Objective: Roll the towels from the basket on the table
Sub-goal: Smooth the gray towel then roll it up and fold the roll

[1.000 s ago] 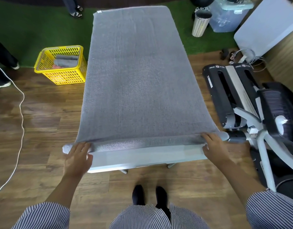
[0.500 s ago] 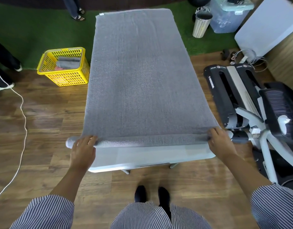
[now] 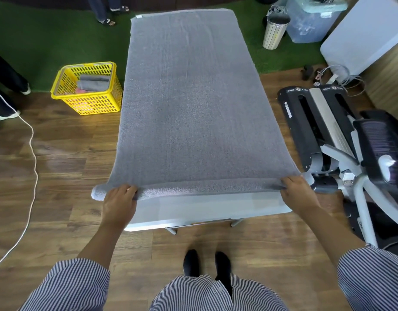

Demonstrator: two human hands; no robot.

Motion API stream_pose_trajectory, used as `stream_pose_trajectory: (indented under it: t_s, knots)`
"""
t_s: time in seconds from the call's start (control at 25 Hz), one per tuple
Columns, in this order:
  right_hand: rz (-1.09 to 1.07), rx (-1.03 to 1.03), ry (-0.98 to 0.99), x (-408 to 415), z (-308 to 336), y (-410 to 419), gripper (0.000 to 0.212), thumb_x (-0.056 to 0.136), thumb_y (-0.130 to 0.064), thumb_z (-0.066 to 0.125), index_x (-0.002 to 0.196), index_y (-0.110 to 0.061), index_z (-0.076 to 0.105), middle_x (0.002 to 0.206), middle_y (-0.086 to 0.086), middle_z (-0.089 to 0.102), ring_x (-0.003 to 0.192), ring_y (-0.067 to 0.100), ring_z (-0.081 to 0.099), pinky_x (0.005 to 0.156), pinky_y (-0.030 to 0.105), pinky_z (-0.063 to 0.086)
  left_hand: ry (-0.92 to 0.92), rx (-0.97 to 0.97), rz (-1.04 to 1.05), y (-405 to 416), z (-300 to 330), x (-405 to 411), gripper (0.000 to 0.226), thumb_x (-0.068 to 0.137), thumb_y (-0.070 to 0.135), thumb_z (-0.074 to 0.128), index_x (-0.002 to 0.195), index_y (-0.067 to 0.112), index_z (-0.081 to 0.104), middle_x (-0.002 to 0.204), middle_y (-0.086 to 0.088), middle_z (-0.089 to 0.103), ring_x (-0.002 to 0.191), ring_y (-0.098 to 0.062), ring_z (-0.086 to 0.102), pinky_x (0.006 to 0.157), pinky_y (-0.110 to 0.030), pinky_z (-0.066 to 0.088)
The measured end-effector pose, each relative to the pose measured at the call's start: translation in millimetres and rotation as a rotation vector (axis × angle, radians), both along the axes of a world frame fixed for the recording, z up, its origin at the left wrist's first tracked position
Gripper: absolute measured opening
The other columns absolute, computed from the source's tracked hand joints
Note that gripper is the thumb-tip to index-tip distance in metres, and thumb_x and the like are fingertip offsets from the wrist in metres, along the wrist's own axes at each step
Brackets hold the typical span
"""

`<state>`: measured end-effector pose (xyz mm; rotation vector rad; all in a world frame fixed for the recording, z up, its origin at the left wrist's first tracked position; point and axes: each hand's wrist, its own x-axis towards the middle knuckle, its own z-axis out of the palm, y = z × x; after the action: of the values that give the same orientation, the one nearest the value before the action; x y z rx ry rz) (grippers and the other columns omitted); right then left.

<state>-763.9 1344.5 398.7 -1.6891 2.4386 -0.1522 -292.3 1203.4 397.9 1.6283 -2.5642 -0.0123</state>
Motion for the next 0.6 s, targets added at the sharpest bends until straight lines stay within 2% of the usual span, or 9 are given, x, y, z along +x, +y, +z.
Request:
stream_pose_trajectory:
  t_s: [0.04, 0.16, 0.24, 0.28, 0.36, 0.44, 0.52, 0.6]
  knots:
    - [0.012, -0.007, 0.011, -0.3, 2.2, 0.4, 0.007, 0.07, 0.004, 0.058, 0.075, 0.004, 0.063, 0.07, 0.02, 0.06, 0.07, 0.039, 0.056, 0.086, 0.055, 0.048, 0.004, 0.011, 0.004, 0.4, 1.4, 1.5, 0.027, 0.07, 0.011, 0.039, 0.076, 0.006, 0.065, 0.067, -0.007, 0.062, 0.055, -0.032, 0.058, 0.057, -0.039, 0.047]
    - [0.067, 0.027, 0.023, -4.6, 3.7, -0.1, 0.023, 0.073, -0.013, 0.042, 0.064, -0.001, 0.059, 0.06, 0.016, 0.056, 0.059, 0.035, 0.054, 0.078, 0.054, 0.05, 0.052, 0.014, -0.009, -7.1, 5.9, 5.9, 0.033, 0.072, 0.017, 0.039, 0.08, 0.005, 0.068, 0.069, -0.008, 0.066, 0.055, -0.032, 0.061, 0.055, -0.039, 0.05]
    - [0.045, 0.016, 0.054, -5.3, 7.1, -4.9, 0.012, 0.073, -0.003, 0.053, 0.08, 0.003, 0.061, 0.077, 0.02, 0.059, 0.072, 0.039, 0.056, 0.081, 0.053, 0.049, 0.069, -0.006, 0.021, -12.7, 11.4, 5.1, 0.02, 0.073, 0.005, 0.053, 0.086, 0.004, 0.068, 0.083, -0.012, 0.067, 0.069, -0.034, 0.063, 0.062, -0.045, 0.053]
    - [0.03, -0.002, 0.038, -6.1, 6.3, -8.4, 0.016, 0.073, 0.003, 0.057, 0.089, 0.004, 0.06, 0.088, 0.021, 0.057, 0.081, 0.041, 0.055, 0.08, 0.051, 0.048, 0.088, -0.015, 0.041, -13.9, 11.8, 4.3, 0.021, 0.071, -0.004, 0.061, 0.089, 0.003, 0.067, 0.089, -0.013, 0.066, 0.074, -0.035, 0.063, 0.065, -0.047, 0.053]
    - [-0.014, 0.026, 0.038, -6.4, 5.3, -12.9, 0.024, 0.08, 0.003, 0.054, 0.104, 0.003, 0.057, 0.105, 0.02, 0.055, 0.098, 0.039, 0.052, 0.084, 0.047, 0.044, 0.117, 0.019, 0.086, -12.6, 13.1, 1.5, 0.03, 0.066, -0.013, 0.068, 0.091, 0.004, 0.066, 0.091, -0.013, 0.066, 0.074, -0.035, 0.063, 0.063, -0.047, 0.054]
    - [-0.033, 0.034, 0.034, -6.2, 3.8, -11.8, 0.027, 0.083, 0.001, 0.054, 0.109, 0.003, 0.058, 0.109, 0.02, 0.057, 0.103, 0.039, 0.052, 0.088, 0.047, 0.043, 0.093, 0.043, 0.082, -9.2, 14.9, -1.0, 0.031, 0.065, -0.011, 0.073, 0.092, 0.004, 0.066, 0.09, -0.013, 0.068, 0.074, -0.037, 0.064, 0.064, -0.052, 0.055]
    - [0.011, 0.002, -0.013, -6.8, -2.3, -7.5, 0.03, 0.073, 0.009, 0.062, 0.104, 0.007, 0.062, 0.101, 0.022, 0.06, 0.093, 0.044, 0.057, 0.083, 0.051, 0.049, 0.028, 0.058, 0.065, -10.0, 15.6, -1.3, 0.041, 0.06, -0.008, 0.076, 0.099, 0.002, 0.068, 0.094, -0.016, 0.07, 0.082, -0.041, 0.065, 0.07, -0.057, 0.054]
    - [0.04, -0.013, -0.05, -9.0, -5.4, -6.0, 0.033, 0.063, 0.016, 0.065, 0.096, 0.009, 0.064, 0.089, 0.024, 0.062, 0.08, 0.044, 0.059, 0.074, 0.05, 0.053, -0.006, 0.049, 0.049, -13.3, 16.4, -3.0, 0.037, 0.061, -0.008, 0.071, 0.097, 0.002, 0.068, 0.088, -0.016, 0.07, 0.075, -0.04, 0.065, 0.069, -0.056, 0.054]
